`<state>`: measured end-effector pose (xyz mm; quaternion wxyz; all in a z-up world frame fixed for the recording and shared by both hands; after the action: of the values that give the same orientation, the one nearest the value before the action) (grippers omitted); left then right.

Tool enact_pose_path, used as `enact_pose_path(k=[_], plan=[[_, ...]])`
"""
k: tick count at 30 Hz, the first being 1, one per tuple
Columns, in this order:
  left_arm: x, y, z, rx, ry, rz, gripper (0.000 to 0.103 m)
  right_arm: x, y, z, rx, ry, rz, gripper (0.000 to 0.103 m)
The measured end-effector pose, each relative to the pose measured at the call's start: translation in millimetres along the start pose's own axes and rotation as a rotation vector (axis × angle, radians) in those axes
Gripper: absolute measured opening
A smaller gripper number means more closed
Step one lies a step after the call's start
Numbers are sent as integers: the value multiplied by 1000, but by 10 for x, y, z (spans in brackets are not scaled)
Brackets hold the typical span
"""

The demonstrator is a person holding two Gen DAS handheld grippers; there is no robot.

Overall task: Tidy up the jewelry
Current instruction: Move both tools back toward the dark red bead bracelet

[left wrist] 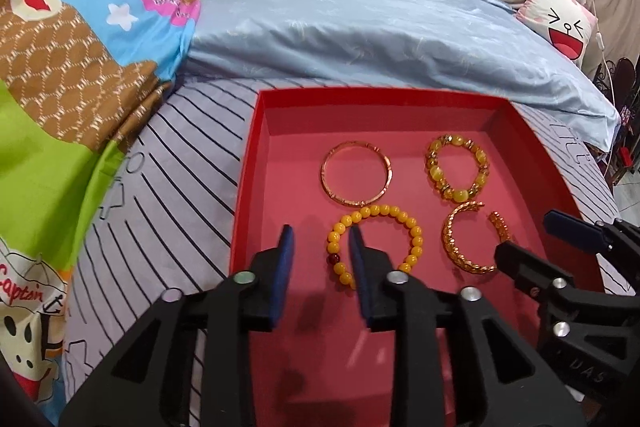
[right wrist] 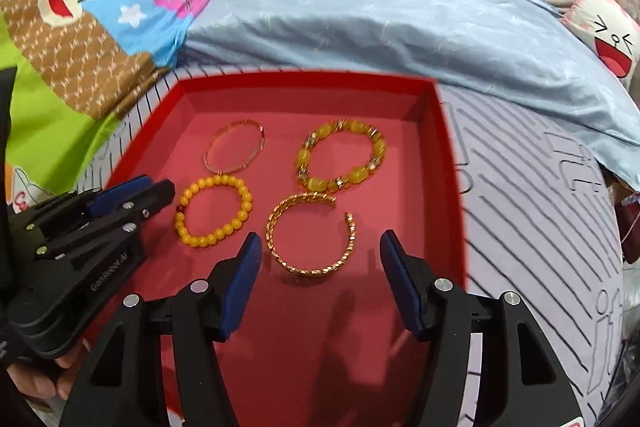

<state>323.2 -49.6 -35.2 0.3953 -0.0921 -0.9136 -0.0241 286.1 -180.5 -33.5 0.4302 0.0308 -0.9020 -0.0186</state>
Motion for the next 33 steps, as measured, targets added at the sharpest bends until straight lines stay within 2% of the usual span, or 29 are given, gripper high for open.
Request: enact_pose_path(k=[1, 8, 17, 23, 33], plan=[[46, -12, -12, -3, -10, 0, 34, 69, -19, -11, -2, -10, 2, 59], [497, -104, -32, -17, -68, 24, 35, 514, -72, 63, 0, -57, 5, 59], [999, -127, 327, -15, -74, 27, 35, 963, -34, 478, 5, -64, -7, 59], [1189, -96, 699, -5, -43, 25, 35, 1134, 4, 869, 1, -39, -14, 59], [1206, -73, 1493, 7, 79, 37, 35, 1243, 37, 1390, -12, 8, -16, 59]])
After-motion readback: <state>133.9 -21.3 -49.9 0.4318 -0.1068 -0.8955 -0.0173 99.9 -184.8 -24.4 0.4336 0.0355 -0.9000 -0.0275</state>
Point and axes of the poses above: each gripper's, at about its wrist camera, not at the fingertips, and x roughly against the way its jaws point, y to its left, z to its underside, the point moved 9 cm from there along -x, roughly the way its jaws point, and after that the axes turned 4 degrees about -y, right-handed, at the moved point
